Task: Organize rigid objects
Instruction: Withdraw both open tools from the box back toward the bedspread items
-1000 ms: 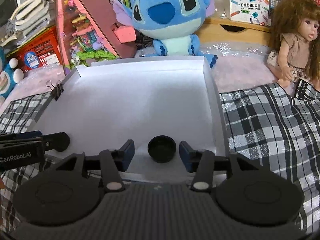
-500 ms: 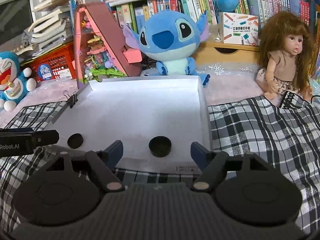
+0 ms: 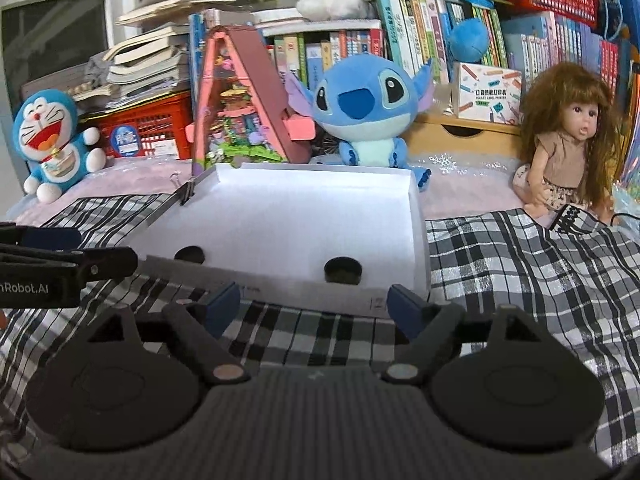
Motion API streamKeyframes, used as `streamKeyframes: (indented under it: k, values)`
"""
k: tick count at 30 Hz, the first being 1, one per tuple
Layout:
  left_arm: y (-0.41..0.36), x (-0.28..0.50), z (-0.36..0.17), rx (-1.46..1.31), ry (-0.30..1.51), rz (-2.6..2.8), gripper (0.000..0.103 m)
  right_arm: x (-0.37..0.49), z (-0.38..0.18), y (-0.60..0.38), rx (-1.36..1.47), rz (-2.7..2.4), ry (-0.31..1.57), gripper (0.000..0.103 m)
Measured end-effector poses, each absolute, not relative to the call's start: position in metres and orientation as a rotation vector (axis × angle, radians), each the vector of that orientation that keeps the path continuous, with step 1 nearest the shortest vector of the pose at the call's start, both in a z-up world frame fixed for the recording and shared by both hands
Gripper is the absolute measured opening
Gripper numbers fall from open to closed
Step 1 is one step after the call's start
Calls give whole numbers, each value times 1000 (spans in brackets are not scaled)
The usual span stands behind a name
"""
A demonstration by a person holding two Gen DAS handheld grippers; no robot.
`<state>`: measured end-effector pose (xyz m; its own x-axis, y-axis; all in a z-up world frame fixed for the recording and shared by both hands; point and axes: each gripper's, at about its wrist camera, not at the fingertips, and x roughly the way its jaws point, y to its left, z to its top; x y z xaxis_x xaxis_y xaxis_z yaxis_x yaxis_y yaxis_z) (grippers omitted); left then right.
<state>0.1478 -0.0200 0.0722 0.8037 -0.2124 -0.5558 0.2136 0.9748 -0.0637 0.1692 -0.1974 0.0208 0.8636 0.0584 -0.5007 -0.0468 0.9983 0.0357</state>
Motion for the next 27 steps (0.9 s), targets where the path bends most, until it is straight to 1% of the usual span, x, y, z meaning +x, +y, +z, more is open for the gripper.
streamKeyframes:
  k: [10,14,25,27]
  values:
    - [-21,112,62,19,568,-237,85,135,10,-186,-18,68,487,90]
    - [-21,100,58,10,563,-244,85,123,7,-185,-22,68,475,94]
    - [-25,68,49,14,544,-270,86,100,-3,-178,-55,60,446,94]
    - [-24,64,47,5,547,-275,86,95,-6,-176,-65,62,441,95]
